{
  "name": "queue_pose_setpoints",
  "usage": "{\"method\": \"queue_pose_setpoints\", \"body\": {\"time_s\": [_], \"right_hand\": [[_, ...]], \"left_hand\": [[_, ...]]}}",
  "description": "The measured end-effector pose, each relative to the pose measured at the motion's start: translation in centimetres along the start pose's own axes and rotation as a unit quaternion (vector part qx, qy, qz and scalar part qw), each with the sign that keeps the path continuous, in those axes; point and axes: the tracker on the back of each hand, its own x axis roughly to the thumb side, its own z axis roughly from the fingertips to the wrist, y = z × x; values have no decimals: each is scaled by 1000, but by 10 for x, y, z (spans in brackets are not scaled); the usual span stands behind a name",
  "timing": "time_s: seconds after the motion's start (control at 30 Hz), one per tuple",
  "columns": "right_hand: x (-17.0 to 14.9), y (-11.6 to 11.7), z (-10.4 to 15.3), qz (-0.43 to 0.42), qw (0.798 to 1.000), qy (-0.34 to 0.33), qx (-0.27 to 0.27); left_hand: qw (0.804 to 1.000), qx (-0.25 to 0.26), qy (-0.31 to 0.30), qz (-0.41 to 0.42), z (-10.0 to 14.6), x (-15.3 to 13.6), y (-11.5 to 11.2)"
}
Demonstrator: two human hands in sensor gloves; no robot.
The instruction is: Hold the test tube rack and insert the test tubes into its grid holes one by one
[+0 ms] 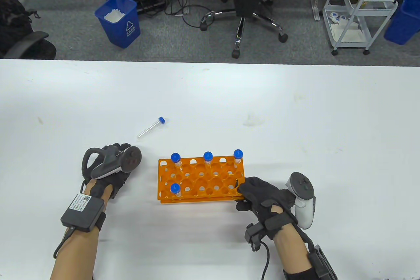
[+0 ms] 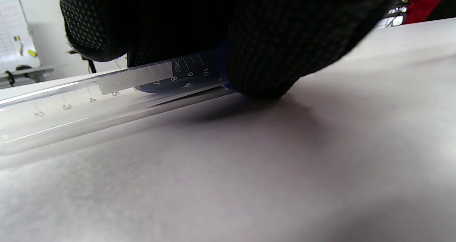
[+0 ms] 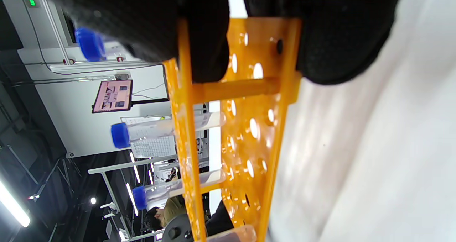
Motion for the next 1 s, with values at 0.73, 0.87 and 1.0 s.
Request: {"method": "queue_pose_setpoints", "body": {"time_s": [0.73, 0.87, 1.0], "right_hand": [[-2, 5, -2, 0, 1000, 14, 0], [-3, 5, -2, 2, 1000, 18, -5], [-3, 7, -2, 5, 1000, 21, -6]], "left_hand": [[935, 306, 58, 170, 92, -28, 144], [893, 393, 54, 212, 125, -14, 183], [866, 453, 22, 212, 153, 25, 203]]}}
